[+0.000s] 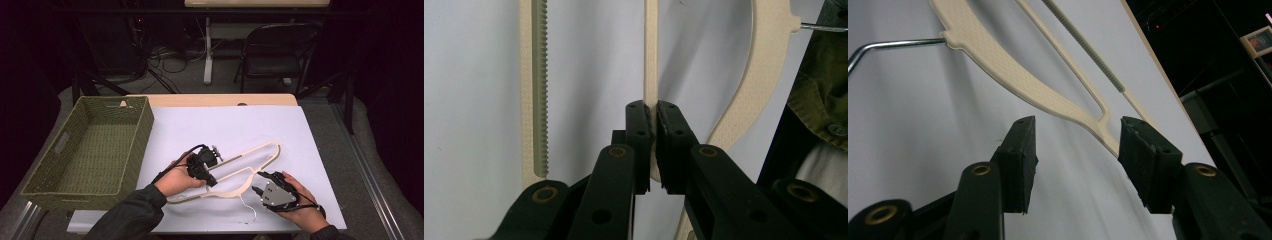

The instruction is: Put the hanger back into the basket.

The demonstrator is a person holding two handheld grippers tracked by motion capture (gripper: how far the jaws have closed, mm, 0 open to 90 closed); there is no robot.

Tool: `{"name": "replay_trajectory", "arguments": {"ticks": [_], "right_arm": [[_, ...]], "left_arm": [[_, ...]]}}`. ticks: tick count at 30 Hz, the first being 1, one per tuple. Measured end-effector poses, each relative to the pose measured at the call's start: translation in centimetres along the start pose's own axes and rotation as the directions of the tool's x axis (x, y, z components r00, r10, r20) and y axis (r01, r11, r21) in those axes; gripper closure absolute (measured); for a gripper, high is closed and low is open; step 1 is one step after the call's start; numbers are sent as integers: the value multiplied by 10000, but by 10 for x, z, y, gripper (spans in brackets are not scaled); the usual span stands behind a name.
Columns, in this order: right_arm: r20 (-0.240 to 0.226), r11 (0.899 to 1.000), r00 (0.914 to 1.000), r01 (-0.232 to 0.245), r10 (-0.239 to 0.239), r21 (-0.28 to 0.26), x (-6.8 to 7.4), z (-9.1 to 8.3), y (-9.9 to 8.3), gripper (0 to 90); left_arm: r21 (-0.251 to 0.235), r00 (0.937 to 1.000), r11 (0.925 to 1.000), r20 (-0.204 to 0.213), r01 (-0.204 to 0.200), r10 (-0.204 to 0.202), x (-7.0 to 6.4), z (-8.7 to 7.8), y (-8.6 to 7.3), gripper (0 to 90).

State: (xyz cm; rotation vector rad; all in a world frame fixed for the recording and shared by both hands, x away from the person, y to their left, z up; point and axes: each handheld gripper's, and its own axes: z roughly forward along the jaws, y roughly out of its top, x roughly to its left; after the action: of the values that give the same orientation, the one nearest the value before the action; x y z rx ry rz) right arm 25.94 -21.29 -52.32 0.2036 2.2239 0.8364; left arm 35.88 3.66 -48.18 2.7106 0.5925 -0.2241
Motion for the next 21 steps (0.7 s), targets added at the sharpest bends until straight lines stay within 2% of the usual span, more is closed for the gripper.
{"name": "replay_trajectory", "arguments": {"ticks": [3, 4, 5, 7, 8, 9, 12, 14, 15, 16, 18, 19, 20, 21], "right_arm": [[-43, 9992, 9996, 271, -270, 288, 2, 0, 1, 493], [-58, 9997, 9997, 247, -247, 26, 3, 2, 1, 493], [-19, 9991, 9993, 374, -374, 189, 3, 2, 2, 493], [-154, 9987, 9986, 499, -499, 41, 4, 4, 3, 495], [-207, 9977, 9978, 634, -629, 240, 5, 3, 4, 498], [-200, 9979, 9977, 647, -648, -66, 6, 7, 3, 498], [-391, 9960, 9954, 881, -875, 128, 8, 6, 5, 502], [-411, 9964, 9955, 851, -849, 48, 9, 7, 6, 503], [-461, 9944, 9939, 1019, -1006, 262, 8, 5, 7, 505], [-411, 9953, 9945, 965, -967, -55, 10, 7, 6, 507], [-553, 9942, 9928, 1068, -1059, 122, 10, 7, 8, 509], [-598, 9947, 9929, 1022, -1026, -100, 12, 9, 7, 513], [-650, 9938, 9919, 1101, -1089, 157, 12, 8, 7, 519], [-731, 9938, 9913, 1103, -1093, 104, 12, 10, 7, 534]], "left_arm": [[47, 9998, 9999, 142, -101, 100, -1, 1, 1, 851], [20, 9998, 10000, 156, -82, 81, -2, 2, 1, 851], [56, 9998, 9999, 170, -139, 138, -2, 2, 1, 851], [96, 9995, 9998, 253, -169, 166, -2, 3, 1, 851], [96, 9995, 9998, 253, -169, 166, -2, 3, 1, 851], [99, 9994, 9997, 282, -204, 201, -3, 4, 2, 851], [125, 9992, 9996, 315, -265, 261, -4, 6, 2, 850], [70, 9993, 9997, 302, -242, 240, -4, 7, 1, 851], [53, 9992, 9998, 345, -206, 204, -3, 8, 1, 851], [43, 9991, 9998, 375, -187, 185, -3, 8, 1, 851], [71, 9990, 9999, 425, -140, 137, -2, 10, 0, 850], [71, 9989, 9999, 444, -143, 140, -2, 11, 0, 850], [85, 9987, 9999, 489, -128, 124, -2, 12, 0, 850], [76, 9986, 9999, 524, -104, 100, -1, 13, -1, 850]]}}
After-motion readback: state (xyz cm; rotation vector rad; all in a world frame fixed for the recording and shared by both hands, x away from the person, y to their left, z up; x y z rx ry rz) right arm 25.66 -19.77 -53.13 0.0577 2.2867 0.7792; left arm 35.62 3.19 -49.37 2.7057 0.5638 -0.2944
